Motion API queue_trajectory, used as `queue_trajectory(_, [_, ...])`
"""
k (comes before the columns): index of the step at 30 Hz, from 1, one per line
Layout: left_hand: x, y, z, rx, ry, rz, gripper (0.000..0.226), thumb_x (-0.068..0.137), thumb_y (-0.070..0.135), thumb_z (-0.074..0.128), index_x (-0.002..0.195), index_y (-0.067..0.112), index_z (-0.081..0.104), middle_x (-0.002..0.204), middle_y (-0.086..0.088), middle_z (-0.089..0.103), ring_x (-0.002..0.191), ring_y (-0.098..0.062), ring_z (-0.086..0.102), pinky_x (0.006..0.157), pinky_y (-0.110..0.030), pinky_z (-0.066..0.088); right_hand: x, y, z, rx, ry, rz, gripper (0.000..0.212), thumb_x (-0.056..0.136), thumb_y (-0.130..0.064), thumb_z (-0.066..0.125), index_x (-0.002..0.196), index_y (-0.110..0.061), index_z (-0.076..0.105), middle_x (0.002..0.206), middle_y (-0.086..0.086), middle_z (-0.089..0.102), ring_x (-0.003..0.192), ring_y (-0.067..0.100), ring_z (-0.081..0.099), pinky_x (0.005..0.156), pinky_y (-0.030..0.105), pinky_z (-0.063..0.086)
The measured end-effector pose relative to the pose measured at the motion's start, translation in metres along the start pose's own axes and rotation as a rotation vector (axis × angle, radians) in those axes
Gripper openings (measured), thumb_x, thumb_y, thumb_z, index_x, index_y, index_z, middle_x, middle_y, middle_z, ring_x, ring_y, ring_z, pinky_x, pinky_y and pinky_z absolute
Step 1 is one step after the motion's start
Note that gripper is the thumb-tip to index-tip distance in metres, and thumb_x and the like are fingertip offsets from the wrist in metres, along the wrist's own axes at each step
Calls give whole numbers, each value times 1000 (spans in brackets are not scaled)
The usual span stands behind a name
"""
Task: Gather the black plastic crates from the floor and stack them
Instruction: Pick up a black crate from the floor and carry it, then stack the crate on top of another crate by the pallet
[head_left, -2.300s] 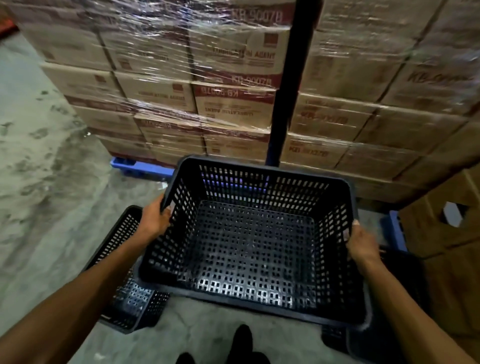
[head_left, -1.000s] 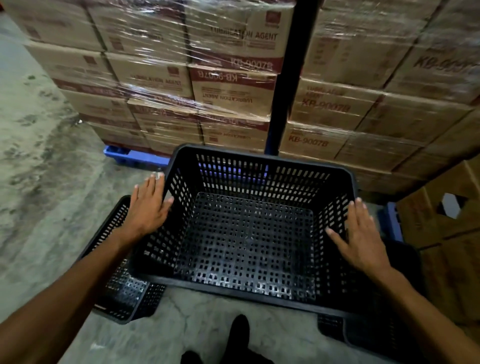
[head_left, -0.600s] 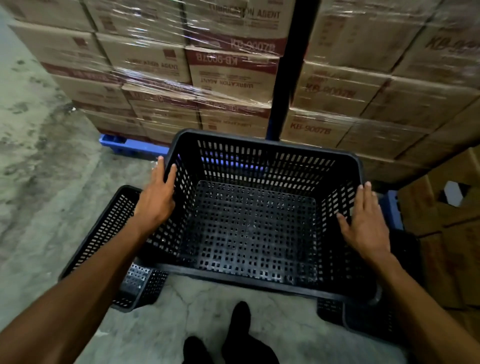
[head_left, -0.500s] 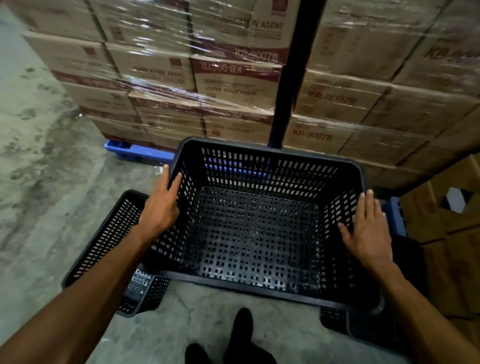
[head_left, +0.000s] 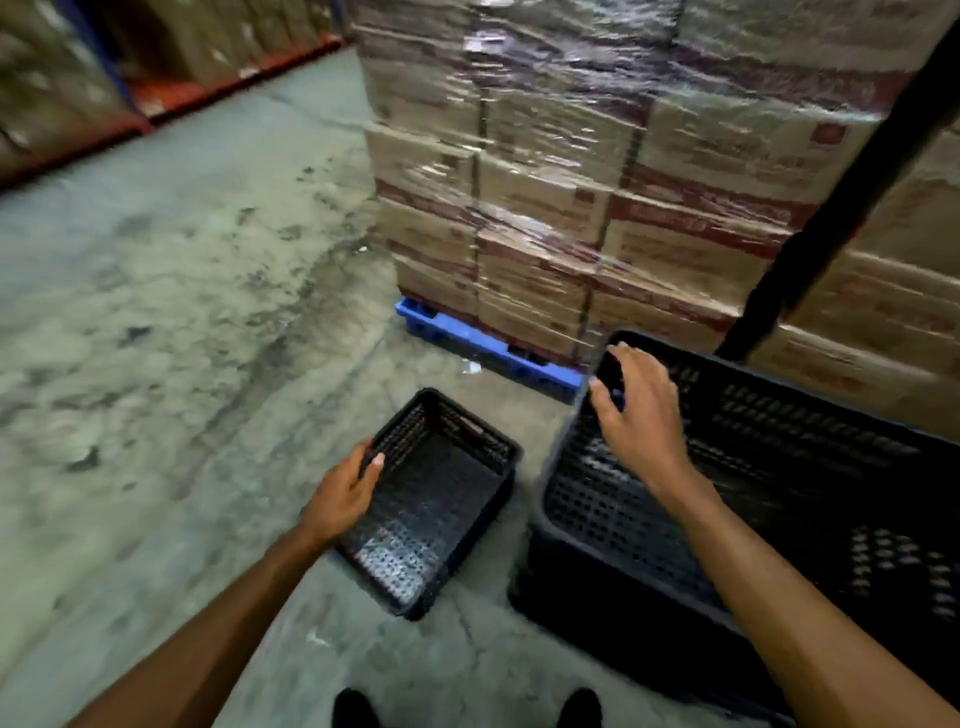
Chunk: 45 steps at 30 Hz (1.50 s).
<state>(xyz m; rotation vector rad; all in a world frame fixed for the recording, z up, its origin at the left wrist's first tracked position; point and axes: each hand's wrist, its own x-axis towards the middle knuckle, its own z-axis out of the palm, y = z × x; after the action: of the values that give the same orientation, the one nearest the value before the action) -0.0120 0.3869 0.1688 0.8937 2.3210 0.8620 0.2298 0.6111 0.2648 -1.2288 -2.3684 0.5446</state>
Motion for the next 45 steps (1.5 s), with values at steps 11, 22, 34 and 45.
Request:
queue_trajectory(11, [-15,-161,-113,-92,-23,-384,51,95,28,47,142,11,34,136,-21,52,122,-32,53,100,-40,44,28,-152,212,-64,-409,40,40,90,-25,53,124,-3,52,127,21,57,120,37,49,103,42,37])
queue_trajectory(22, [53,-275,-10,-65,-39,-677,55,94,33,47,143,13,31,140,-19,49,126,-32,48,103,-41,41,128,-51,438,-395,-756,54,47,91,-24,51,127,6,45,130,30,52,120,45,47,101,46,38])
queue_trajectory(34, [153,-412,220,-335,295,-1111,22,91,28,53,98,12,39,102,-19,64,96,-38,62,80,-44,51,190,132,630,-333,-573,276,60,88,-24,57,138,1,37,140,26,45,127,40,44,107,44,33])
queue_trajectory(45, [116,-463,230,-451,505,-1122,14,91,12,51,96,12,38,87,-17,55,56,-22,54,57,-36,51,181,80,610,-131,-533,358,44,82,-32,58,118,-7,61,115,17,67,104,33,63,95,39,49])
